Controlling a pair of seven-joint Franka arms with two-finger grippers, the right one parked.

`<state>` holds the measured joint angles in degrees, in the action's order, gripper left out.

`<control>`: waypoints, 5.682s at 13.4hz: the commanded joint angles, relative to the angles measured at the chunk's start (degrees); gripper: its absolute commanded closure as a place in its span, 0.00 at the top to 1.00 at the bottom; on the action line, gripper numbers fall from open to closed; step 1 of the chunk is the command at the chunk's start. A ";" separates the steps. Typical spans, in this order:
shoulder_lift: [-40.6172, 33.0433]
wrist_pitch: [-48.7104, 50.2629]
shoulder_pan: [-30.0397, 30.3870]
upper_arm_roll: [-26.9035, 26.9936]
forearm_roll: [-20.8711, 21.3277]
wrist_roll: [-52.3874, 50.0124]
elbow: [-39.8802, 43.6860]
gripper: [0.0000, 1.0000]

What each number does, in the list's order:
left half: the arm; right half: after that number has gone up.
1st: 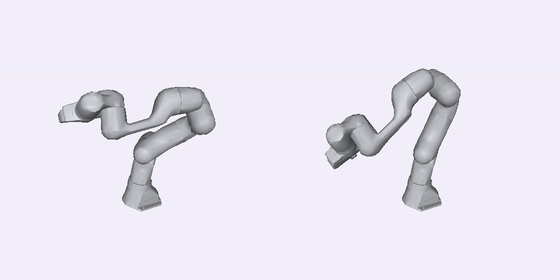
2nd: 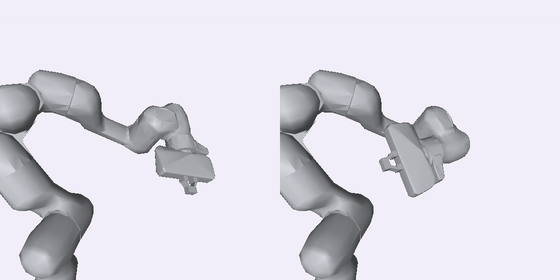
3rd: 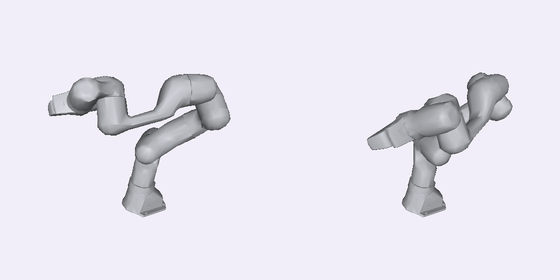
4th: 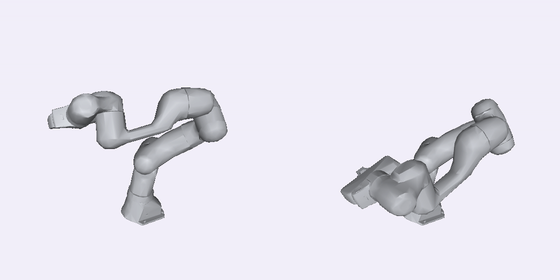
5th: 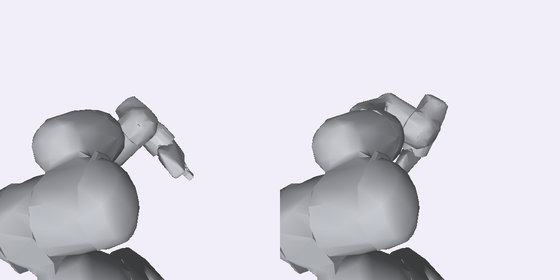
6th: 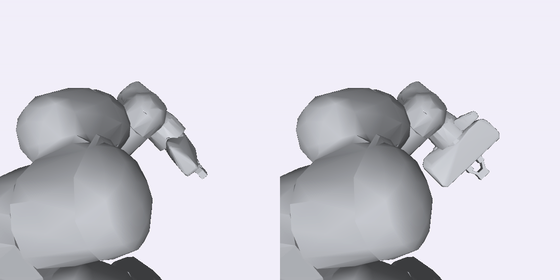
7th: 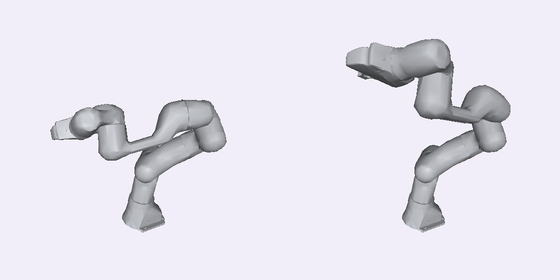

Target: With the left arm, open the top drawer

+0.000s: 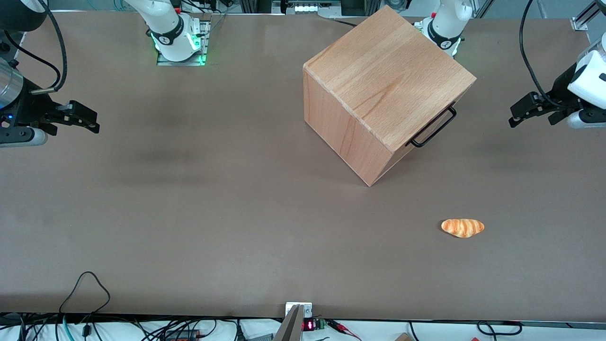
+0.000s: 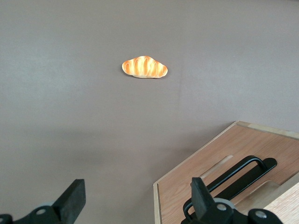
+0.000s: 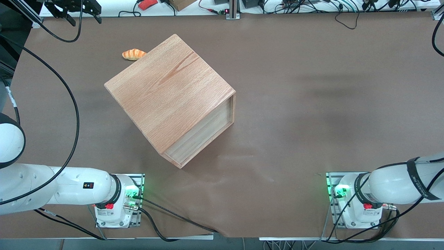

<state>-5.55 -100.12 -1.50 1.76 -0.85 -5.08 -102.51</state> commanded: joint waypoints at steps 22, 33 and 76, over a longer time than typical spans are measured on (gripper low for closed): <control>6.95 -5.43 -0.69 -5.80 -3.36 39.78 -5.59 1.00; 9.77 -8.42 -0.78 -6.24 -9.70 45.33 -9.63 1.00; 13.81 -22.66 0.10 0.96 -10.75 51.23 -12.89 1.00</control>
<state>6.64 -120.43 -1.68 0.88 -10.80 44.01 -115.47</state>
